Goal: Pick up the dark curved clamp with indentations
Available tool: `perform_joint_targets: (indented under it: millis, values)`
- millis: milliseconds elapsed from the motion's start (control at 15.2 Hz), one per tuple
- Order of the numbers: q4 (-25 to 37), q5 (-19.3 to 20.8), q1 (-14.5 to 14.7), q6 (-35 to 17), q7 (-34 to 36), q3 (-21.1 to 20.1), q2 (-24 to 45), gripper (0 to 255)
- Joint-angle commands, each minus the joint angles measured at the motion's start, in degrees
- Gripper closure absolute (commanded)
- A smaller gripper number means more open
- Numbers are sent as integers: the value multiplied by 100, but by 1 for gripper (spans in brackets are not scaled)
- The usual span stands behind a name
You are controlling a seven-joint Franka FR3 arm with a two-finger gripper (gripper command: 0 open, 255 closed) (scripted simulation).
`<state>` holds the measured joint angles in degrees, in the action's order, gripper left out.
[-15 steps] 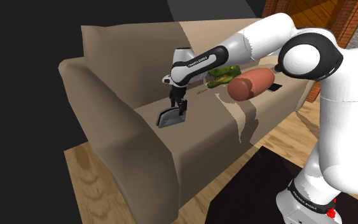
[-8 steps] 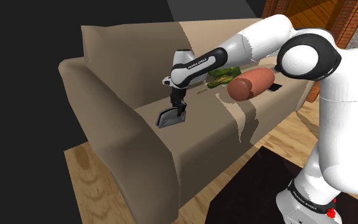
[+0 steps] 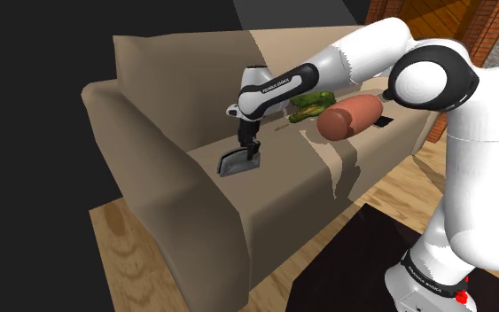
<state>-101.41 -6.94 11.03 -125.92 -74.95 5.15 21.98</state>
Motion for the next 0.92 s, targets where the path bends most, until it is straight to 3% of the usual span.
perform_joint_targets:
  millis: [0, 858]
  values:
    - [76, 14, 2, 131, 16, 6, -61, 255]
    - [518, 84, 8, 873, 97, 31, -364, 255]
